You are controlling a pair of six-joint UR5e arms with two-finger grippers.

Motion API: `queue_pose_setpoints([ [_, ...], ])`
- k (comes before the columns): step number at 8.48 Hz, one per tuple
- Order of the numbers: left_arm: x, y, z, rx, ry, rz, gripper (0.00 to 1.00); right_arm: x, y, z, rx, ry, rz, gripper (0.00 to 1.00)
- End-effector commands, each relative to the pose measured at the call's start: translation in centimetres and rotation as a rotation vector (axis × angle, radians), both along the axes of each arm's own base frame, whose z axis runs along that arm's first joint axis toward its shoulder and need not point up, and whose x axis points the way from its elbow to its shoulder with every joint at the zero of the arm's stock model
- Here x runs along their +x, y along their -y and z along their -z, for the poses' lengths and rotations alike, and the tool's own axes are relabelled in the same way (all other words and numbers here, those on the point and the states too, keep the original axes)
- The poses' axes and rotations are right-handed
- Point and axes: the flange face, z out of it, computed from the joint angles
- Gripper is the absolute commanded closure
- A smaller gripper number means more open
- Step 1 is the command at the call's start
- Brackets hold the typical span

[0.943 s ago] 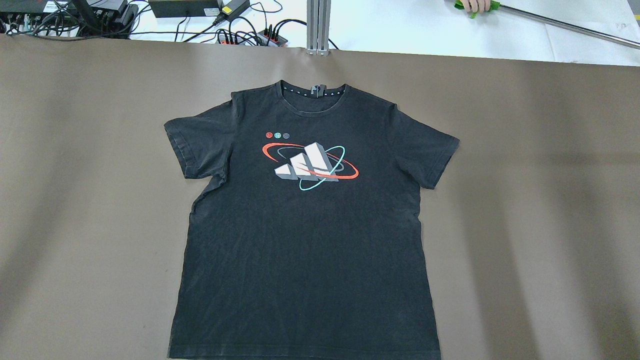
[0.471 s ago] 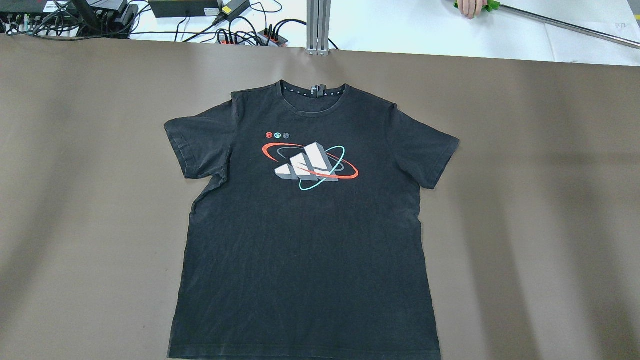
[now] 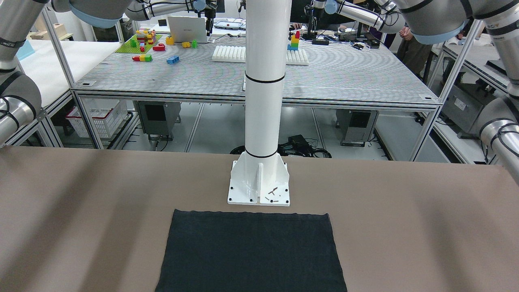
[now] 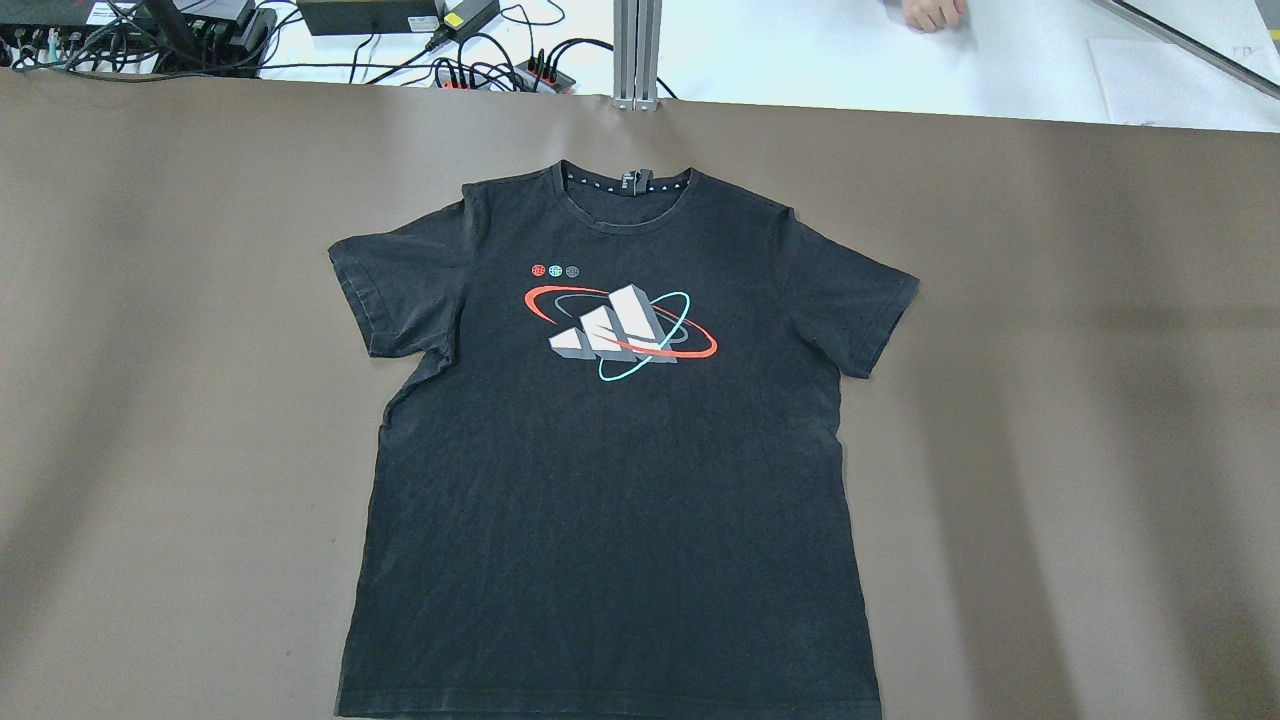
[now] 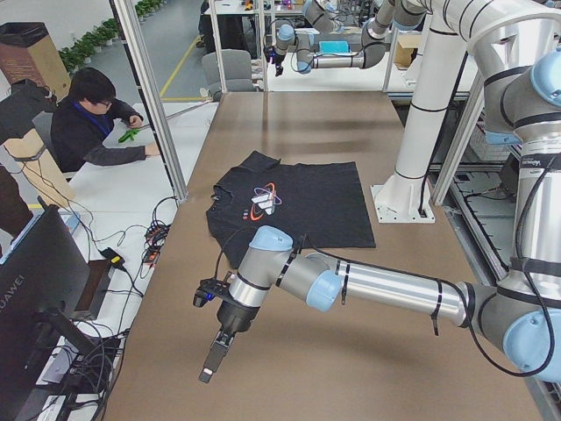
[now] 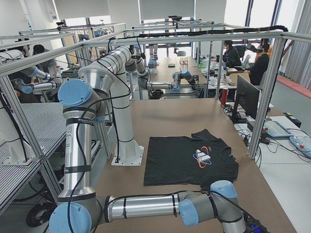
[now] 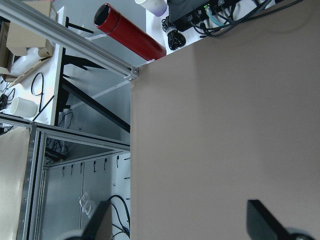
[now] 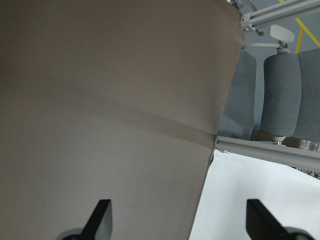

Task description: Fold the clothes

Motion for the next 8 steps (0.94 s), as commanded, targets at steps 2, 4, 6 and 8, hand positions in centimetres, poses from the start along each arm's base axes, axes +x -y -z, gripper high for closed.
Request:
queue_pose_setpoints([
  [2, 0.7, -0.1, 0.7, 0.009, -0.063, -0.033, 0.05, 0.0, 0.1, 0.2, 0.003, 0.002, -0.005, 0.06],
  [4, 0.7, -0.1, 1.0, 0.013, -0.066, -0.033, 0.05, -0.1, 0.2, 0.4, 0.005, 0.002, -0.003, 0.06],
  [6, 0.9, 0.1, 1.4, 0.021, -0.071, -0.040, 0.05, -0.1, 0.3, 1.3, 0.024, 0.005, -0.001, 0.06],
  [8, 1.9, 0.2, 2.3, 0.041, -0.120, -0.076, 0.05, -1.2, 0.7, 1.7, 0.057, 0.035, 0.020, 0.06],
])
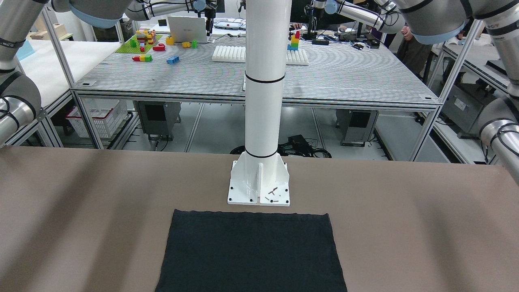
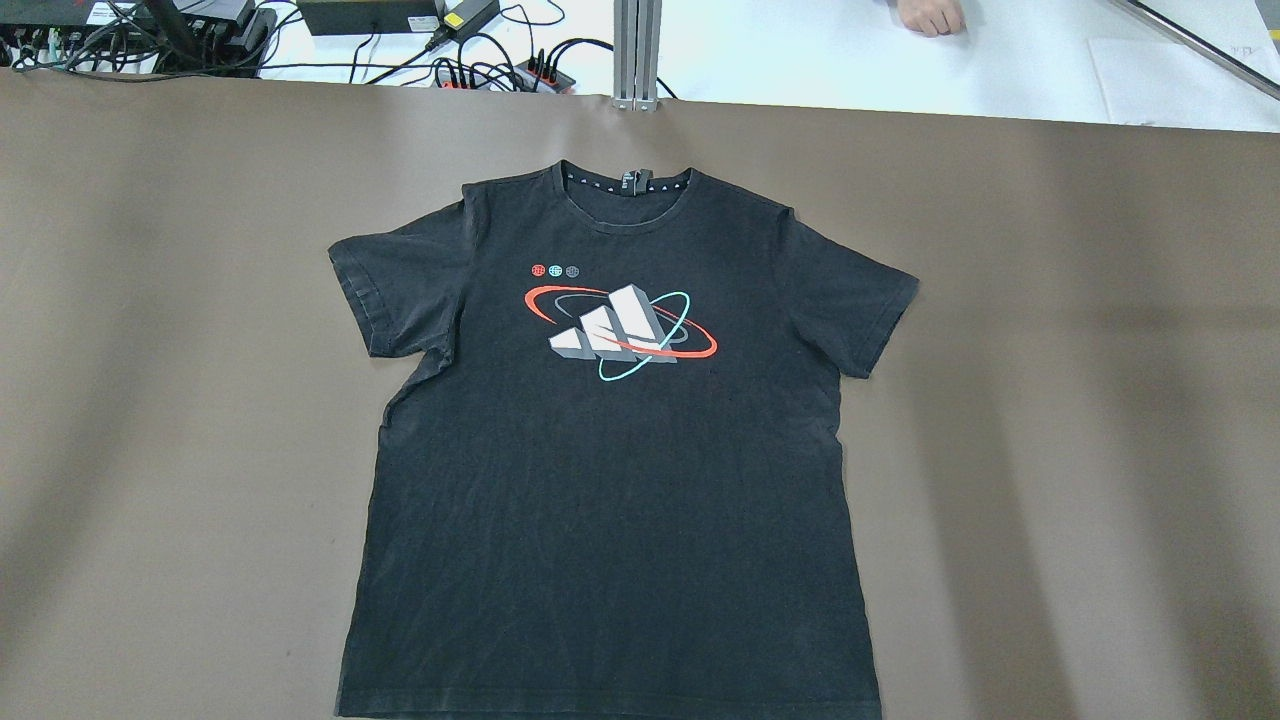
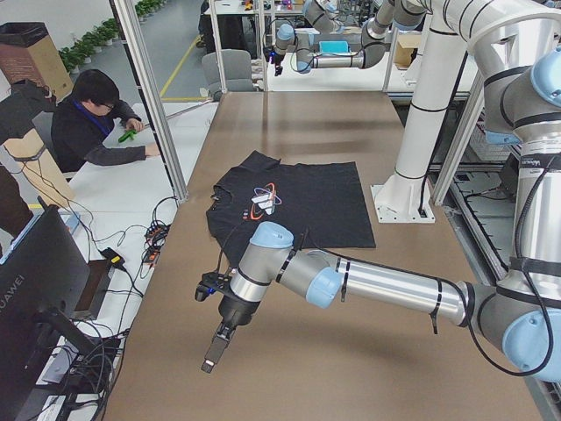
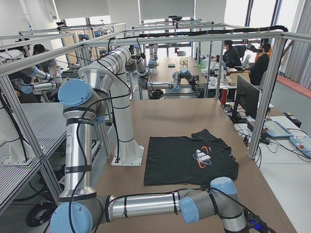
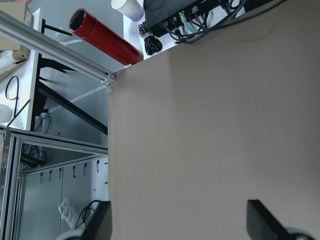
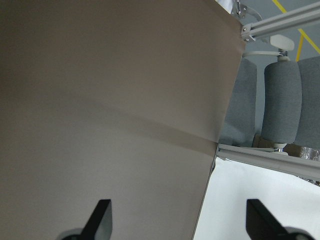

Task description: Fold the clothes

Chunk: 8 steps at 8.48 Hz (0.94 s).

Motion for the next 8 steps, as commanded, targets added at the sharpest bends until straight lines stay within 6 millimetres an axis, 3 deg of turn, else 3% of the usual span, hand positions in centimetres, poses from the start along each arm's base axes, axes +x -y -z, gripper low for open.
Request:
queue_pose_setpoints([
  [1, 2.2, 0.6, 1.5, 0.026, -0.108, -0.078, 0.05, -2.2, 0.8, 0.7, 0.048, 0.028, 0.039, 0.06],
  [3, 4.9, 1.4, 4.0, 0.041, -0.259, -0.103, 0.05, -4.4, 2.5, 2.9, 0.070, 0.093, 0.044, 0.06],
  [5, 12.1, 1.8, 6.6, 0.066, -0.411, -0.093, 0.05, -7.8, 4.0, 6.2, 0.112, 0.215, 0.047, 0.06],
  [6, 14.3, 2.6, 7.5, 0.089, -0.450, -0.091, 0.05, -10.3, 4.6, 6.7, 0.150, 0.233, 0.063, 0.06],
  [7, 14.9, 4.1, 7.7, 0.116, -0.496, -0.060, 0.05, -11.9, 5.4, 8.0, 0.157, 0.275, 0.018, 0.06],
  [8, 15.6, 6.0, 7.8, 0.141, -0.552, -0.032, 0.05, -14.7, 5.9, 9.5, 0.156, 0.332, -0.026, 0.06],
])
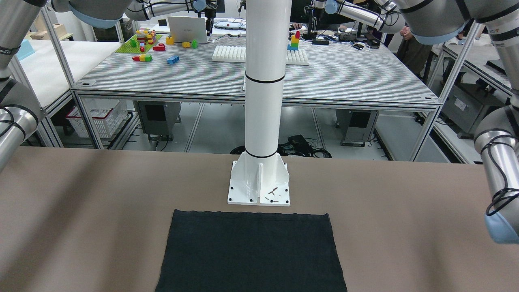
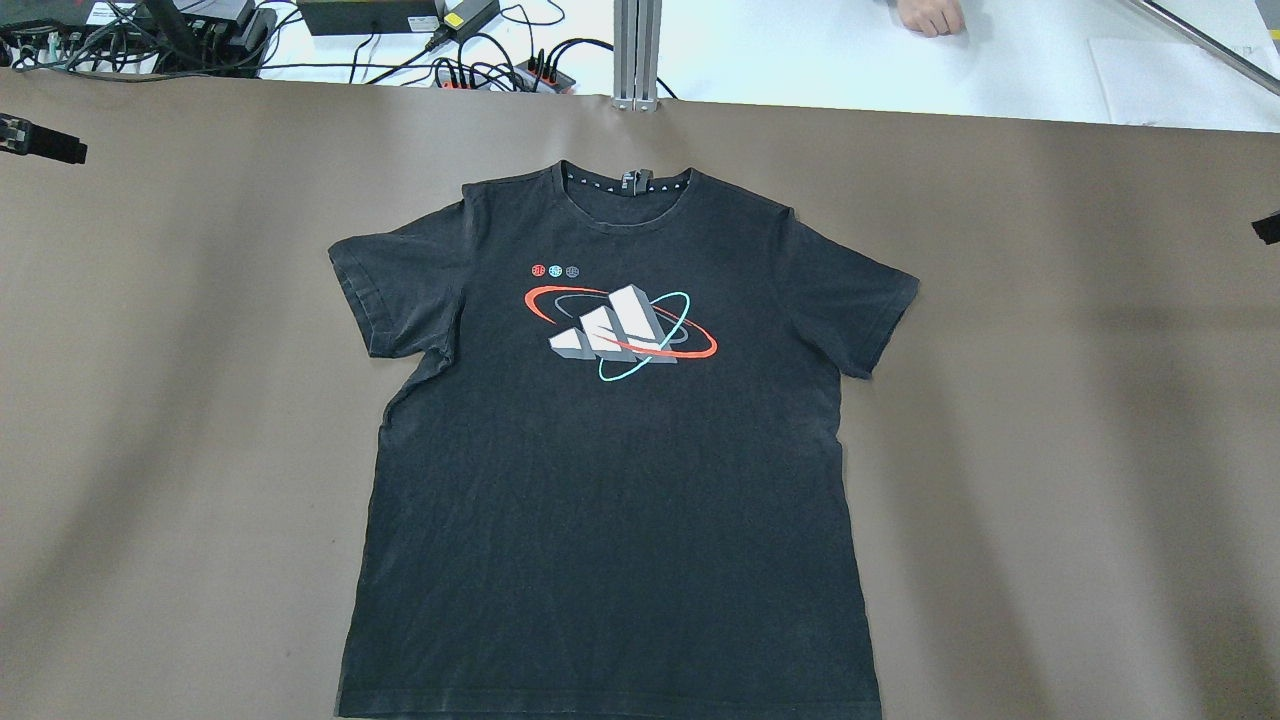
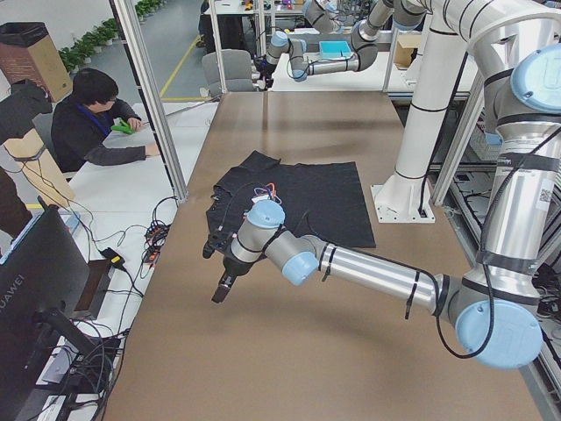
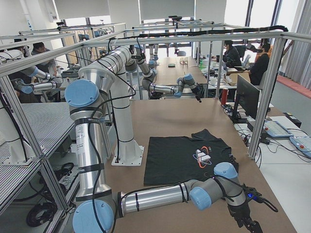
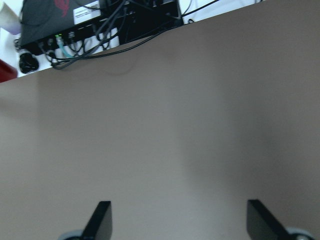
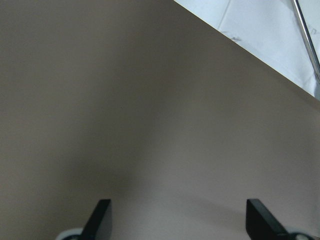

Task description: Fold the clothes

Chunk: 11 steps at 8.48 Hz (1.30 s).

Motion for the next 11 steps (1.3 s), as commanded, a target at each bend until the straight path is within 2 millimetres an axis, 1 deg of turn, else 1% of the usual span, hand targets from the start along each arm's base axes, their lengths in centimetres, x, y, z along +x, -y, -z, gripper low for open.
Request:
queue_pose_setpoints([
  [1, 4.0, 4.6, 0.7, 0.035, -0.142, 0.040, 0.05, -8.0, 1.3, 4.1, 0.005, 0.161, -0.082, 0.06],
  [2, 6.4, 5.7, 1.3, 0.017, -0.185, 0.037, 0.05, -11.0, 1.1, 5.2, -0.004, 0.226, -0.108, 0.06],
  [3, 8.5, 6.7, 3.1, -0.023, -0.242, 0.070, 0.05, -13.5, 0.9, 5.9, -0.002, 0.278, -0.119, 0.06],
  [4, 10.4, 6.5, 3.6, -0.027, -0.250, 0.056, 0.05, -16.2, 0.9, 5.5, -0.016, 0.338, -0.140, 0.06],
  [5, 11.3, 6.6, 4.3, -0.016, -0.250, 0.059, 0.05, -18.4, 1.9, 4.8, -0.010, 0.387, -0.153, 0.06],
  [6, 12.0, 6.5, 4.6, -0.013, -0.251, 0.064, 0.05, -21.1, 3.1, 4.3, -0.001, 0.419, -0.148, 0.06],
  [7, 12.3, 6.6, 5.0, -0.016, -0.259, 0.066, 0.05, -23.0, 4.3, 4.8, 0.003, 0.428, -0.164, 0.06],
  [8, 12.4, 6.7, 5.2, -0.015, -0.263, 0.067, 0.05, -25.2, 3.9, 5.5, -0.011, 0.448, -0.180, 0.06],
  [9, 13.6, 6.4, 5.5, -0.032, -0.281, 0.068, 0.05, -27.7, 3.6, 6.6, -0.015, 0.461, -0.194, 0.06],
  [10, 14.4, 6.8, 6.4, -0.026, -0.285, 0.072, 0.05, -29.8, 2.9, 6.8, -0.009, 0.454, -0.198, 0.06],
  [11, 14.4, 7.0, 6.4, -0.022, -0.279, 0.083, 0.05, -31.1, 2.4, 6.7, -0.010, 0.465, -0.210, 0.06],
])
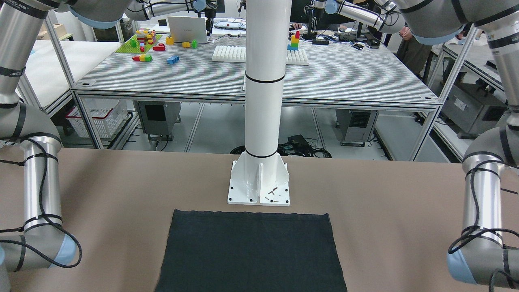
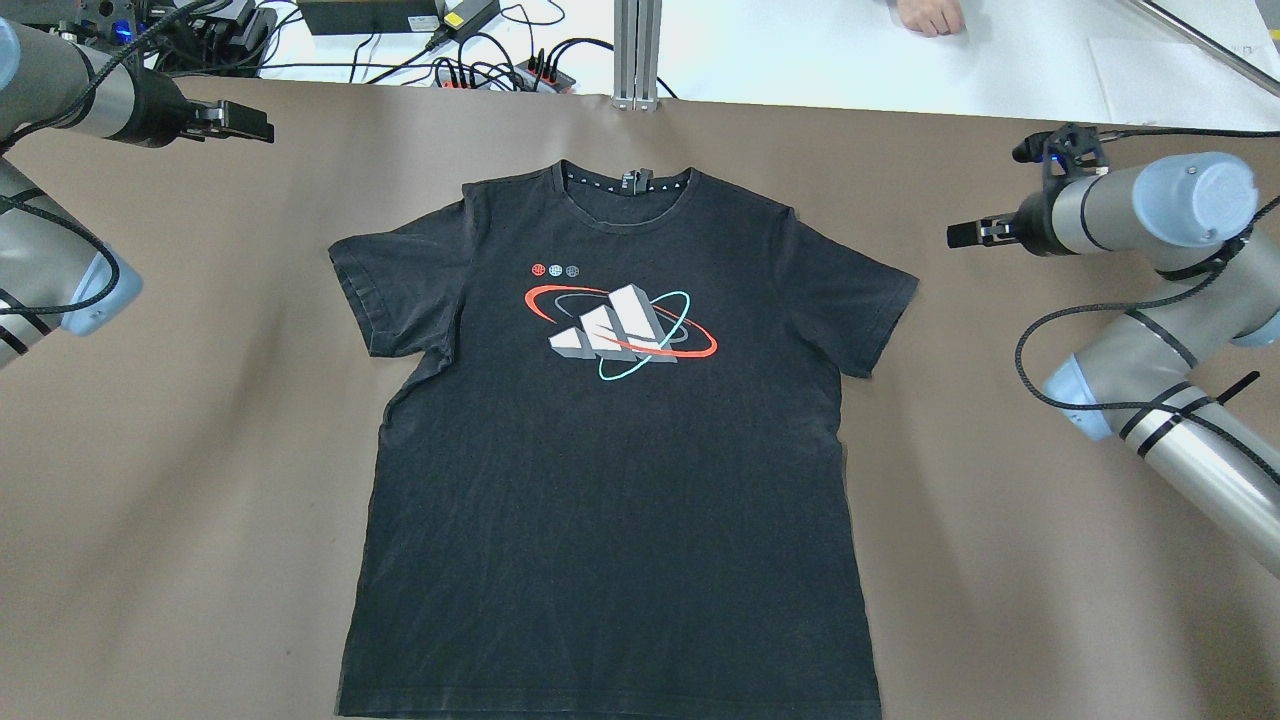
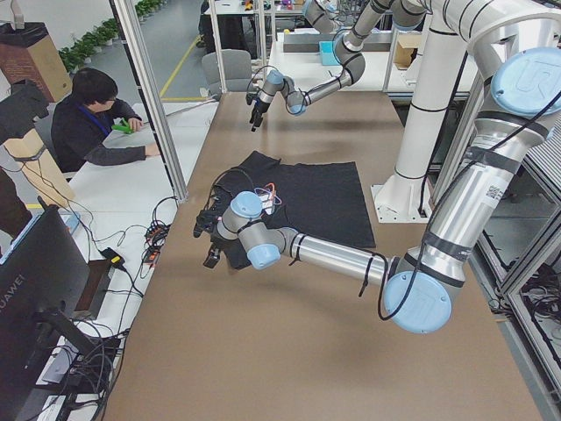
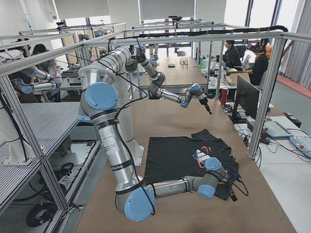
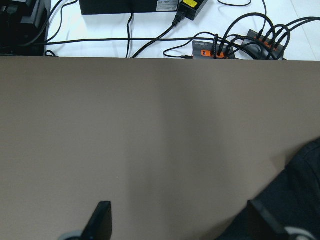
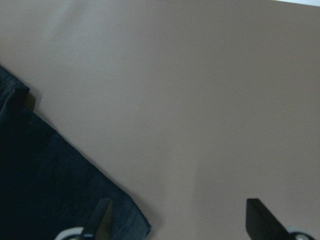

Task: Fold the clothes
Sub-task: 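Move both grippers toward the shirt's shoulders near the collar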

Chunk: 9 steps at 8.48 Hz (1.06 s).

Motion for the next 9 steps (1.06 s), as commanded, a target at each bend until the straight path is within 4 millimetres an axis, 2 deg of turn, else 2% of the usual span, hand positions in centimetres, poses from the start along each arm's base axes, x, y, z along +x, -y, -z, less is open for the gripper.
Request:
queue_pose_setpoints([
  [1, 1.0, 0.6, 0.6, -0.001, 0.000, 0.014, 0.05, -4.2, -1.3, -0.4, -0.013, 0.043, -0.027, 0.06],
  [2, 1.1, 0.6, 0.8, -0.001, -0.001, 0.013, 0.05, -5.0, -1.5, -1.8, -0.016, 0.042, -0.024, 0.06],
  [3, 1.1, 0.7, 0.9, 0.000, -0.002, 0.013, 0.05, -5.4, -1.6, -2.5, -0.019, 0.031, -0.030, 0.06],
  [6, 1.1, 0.7, 0.8, 0.000, 0.000, 0.014, 0.05, -6.9, -2.2, -2.8, -0.017, 0.015, -0.029, 0.07],
  [8, 1.2, 0.8, 0.6, -0.004, 0.002, 0.014, 0.05, -7.8, -2.7, -2.9, -0.019, 0.012, -0.033, 0.12],
  [9, 1.2, 0.8, 0.6, -0.004, 0.003, 0.014, 0.05, -8.0, -2.7, -2.7, -0.034, 0.028, -0.045, 0.30],
])
